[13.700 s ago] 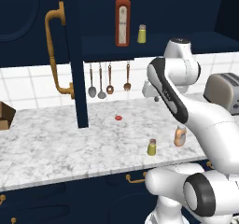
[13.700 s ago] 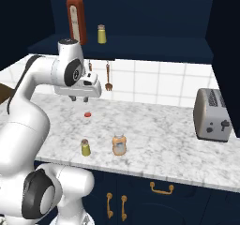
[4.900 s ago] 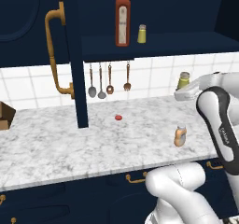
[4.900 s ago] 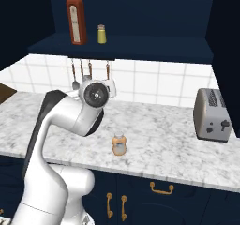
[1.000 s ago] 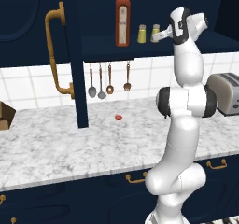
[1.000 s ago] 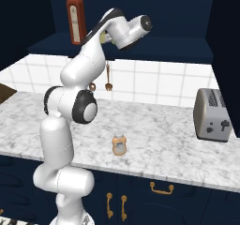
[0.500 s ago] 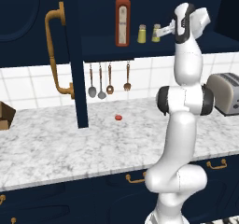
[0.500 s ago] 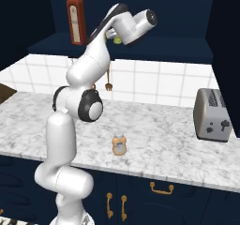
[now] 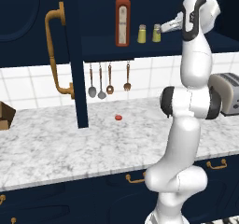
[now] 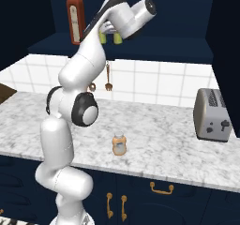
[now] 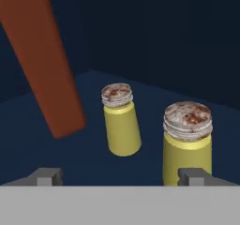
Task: Put the shaker and condiment bottle from the counter next to their counterparts in the cabinet.
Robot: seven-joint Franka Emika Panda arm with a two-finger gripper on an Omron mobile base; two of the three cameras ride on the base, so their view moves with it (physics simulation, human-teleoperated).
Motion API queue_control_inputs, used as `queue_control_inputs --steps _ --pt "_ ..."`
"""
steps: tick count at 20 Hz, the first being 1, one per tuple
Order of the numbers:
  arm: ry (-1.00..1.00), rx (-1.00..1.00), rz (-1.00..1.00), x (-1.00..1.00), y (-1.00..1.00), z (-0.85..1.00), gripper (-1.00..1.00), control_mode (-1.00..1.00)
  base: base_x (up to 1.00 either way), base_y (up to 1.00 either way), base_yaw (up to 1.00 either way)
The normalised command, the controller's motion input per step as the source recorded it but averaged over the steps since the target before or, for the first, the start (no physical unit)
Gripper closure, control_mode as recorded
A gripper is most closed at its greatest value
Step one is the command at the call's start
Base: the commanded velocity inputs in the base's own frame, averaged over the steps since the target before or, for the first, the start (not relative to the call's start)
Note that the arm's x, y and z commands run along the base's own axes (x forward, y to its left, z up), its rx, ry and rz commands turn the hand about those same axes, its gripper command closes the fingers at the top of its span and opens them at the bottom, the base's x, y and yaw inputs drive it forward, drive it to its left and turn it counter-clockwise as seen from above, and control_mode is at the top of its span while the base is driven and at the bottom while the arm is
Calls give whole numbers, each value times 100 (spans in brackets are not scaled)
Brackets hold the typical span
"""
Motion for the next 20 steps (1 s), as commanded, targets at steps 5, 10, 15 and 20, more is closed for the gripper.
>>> queue_control_inputs --steps 5,10,15,20 --pt "-9 0 -18 -100 38 -3 -100 -100 0 0 0" --pt "-17 -1 -13 -100 58 -3 -100 -100 0 0 0" --pt "-22 -6 -24 -100 14 -9 -100 -100 0 0 0" --pt "-13 0 -33 -100 0 0 -100 -100 0 0 0"
